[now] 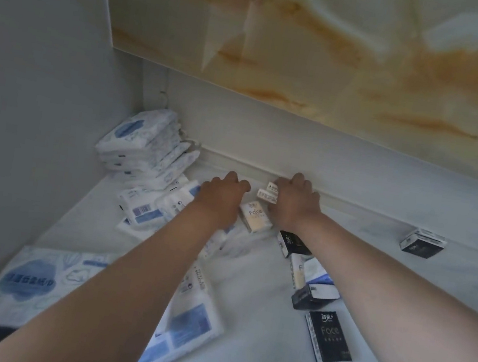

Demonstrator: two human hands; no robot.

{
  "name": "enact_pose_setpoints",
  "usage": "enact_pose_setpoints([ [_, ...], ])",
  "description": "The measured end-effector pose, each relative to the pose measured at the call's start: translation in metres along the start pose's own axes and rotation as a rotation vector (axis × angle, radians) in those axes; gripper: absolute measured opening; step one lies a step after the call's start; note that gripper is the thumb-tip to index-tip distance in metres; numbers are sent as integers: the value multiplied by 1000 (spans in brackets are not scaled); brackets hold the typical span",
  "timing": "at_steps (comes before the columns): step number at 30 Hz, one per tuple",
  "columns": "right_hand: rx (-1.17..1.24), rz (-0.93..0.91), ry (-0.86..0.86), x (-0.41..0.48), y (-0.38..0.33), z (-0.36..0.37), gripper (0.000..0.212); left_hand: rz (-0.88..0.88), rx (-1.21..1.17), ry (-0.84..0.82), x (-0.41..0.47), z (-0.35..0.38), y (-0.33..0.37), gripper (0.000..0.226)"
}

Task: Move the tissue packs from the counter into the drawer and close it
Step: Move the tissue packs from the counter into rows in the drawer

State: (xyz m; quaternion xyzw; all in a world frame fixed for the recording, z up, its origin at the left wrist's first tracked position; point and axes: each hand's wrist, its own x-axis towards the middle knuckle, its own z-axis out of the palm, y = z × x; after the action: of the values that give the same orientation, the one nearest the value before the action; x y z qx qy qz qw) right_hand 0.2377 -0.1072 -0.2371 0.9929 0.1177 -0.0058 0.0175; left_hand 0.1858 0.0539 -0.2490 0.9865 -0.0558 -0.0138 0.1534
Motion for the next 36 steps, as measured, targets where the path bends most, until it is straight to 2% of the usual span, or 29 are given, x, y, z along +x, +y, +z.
enact_pose_setpoints([
  [4,177,64,-94,-2,3,1,45,50,-320,184,3,-3,9,54],
  [6,266,91,-178,-4,7,1,49,79,-387,112,4,-8,21,50],
  [9,309,76,-214,-9,13,3,46,33,-261,-107,1,-1,38,50],
  [11,308,42,-180,-11,17,6,39,6,-210,-151,-4,8,42,60],
  [13,332,11,-139,-14,20,7,33,46,-135,-116,-7,14,42,69],
  [21,384,-70,76,-38,31,-31,31,134,-249,-36,-20,-18,55,67],
  [30,511,-125,196,-166,26,-92,35,175,-273,-84,-125,-75,86,76],
  [33,572,-131,116,-225,25,-92,33,166,-251,-184,-178,-74,96,73],
  [36,656,-146,-109,-280,20,-80,33,140,-193,-285,-230,-57,103,66],
])
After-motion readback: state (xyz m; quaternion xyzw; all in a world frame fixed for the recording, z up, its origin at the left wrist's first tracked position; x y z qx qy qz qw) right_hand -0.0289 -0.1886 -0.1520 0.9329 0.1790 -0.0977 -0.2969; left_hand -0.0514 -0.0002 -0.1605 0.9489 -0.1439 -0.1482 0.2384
